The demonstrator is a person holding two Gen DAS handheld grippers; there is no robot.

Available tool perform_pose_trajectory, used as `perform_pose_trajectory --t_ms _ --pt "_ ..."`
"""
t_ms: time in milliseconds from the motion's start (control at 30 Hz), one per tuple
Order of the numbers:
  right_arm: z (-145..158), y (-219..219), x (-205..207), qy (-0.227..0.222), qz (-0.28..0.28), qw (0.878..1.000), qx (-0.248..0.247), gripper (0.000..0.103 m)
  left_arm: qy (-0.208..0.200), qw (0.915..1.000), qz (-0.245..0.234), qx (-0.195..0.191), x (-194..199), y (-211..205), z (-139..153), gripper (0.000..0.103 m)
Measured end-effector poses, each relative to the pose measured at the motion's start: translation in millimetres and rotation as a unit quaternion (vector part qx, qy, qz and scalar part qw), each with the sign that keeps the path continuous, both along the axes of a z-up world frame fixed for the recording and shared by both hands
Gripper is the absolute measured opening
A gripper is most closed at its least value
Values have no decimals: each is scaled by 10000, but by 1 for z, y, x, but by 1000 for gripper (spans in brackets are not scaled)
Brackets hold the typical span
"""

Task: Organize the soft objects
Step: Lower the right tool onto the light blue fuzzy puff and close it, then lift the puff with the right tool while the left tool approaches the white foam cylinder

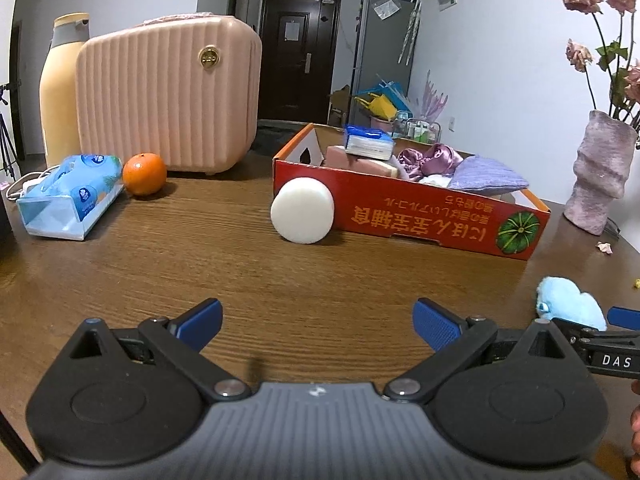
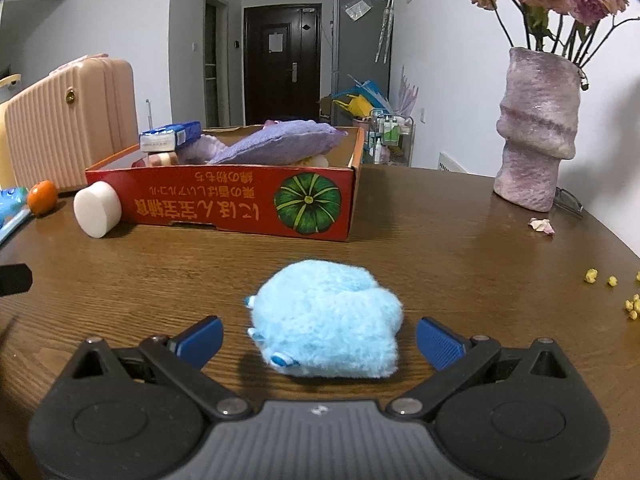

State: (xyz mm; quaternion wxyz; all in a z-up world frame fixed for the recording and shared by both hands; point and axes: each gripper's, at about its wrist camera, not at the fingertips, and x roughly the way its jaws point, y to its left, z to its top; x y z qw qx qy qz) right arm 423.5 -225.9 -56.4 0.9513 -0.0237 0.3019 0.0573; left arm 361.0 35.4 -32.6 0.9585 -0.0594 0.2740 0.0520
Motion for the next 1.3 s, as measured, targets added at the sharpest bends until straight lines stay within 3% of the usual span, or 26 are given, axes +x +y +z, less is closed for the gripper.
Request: perform_pose_trajectory --t_ms 433,700,867,1067,1300 --pt "-5 5 25 253 98 9996 116 103 126 9999 -54 -22 22 9 -4 103" --pt "-9 4 28 427 109 9989 172 88 127 9998 -129 20 21 6 -5 103" --pt "-8 6 24 356 216 9990 143 73 145 9998 -127 1 21 7 -5 103" --pt "-4 9 16 190 380 9990 158 71 158 9997 -174 55 21 5 -6 103" --pt "9 5 3 -413 277 9986 196 71 150 9997 -177 59 21 5 -6 103"
